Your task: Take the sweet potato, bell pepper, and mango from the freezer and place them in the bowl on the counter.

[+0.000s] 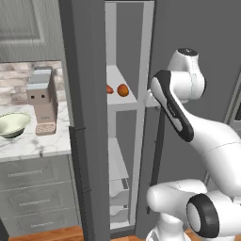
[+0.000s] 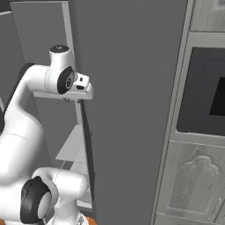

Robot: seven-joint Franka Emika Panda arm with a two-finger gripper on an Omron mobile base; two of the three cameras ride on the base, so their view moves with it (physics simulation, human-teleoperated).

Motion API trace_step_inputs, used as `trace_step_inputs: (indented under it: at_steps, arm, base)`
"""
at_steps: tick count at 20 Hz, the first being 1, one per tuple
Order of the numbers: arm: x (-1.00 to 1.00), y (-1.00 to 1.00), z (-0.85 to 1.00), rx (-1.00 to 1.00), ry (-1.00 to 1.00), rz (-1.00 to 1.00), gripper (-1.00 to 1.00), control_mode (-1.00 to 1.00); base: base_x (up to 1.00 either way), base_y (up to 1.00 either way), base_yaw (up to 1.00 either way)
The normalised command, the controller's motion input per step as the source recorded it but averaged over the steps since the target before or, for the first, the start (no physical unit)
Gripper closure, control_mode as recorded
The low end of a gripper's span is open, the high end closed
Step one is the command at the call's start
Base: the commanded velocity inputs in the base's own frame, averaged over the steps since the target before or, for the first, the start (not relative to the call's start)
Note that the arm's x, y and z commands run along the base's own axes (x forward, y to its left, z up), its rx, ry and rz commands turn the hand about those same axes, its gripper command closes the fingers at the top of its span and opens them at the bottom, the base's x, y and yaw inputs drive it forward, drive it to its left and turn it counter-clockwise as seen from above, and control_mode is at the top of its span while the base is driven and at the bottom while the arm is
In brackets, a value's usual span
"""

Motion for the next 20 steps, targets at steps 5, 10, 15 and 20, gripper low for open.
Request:
trace_step_inputs:
  at_steps: [5,10,15,20]
  arm:
    - [-0.29,0.19,0.0,0.0,-0.04,0.03,-1.0,-1.0]
    - [-0.49,0.31,0.03,-0.03,-0.19,0.08,-1.0,-1.0]
    - [-0.05,0.29,0.44,-0.01,-0.26,0.16,-1.0,-1.0]
    - [0.0,0.38,0.51,0.0,-0.12,0.13,-1.0,-1.0]
  base:
    - [0.0,0.0,0.0]
    - [0.0,0.0,0.0]
    - [0.0,0.0,0.0]
    - [0.0,0.0,0.0]
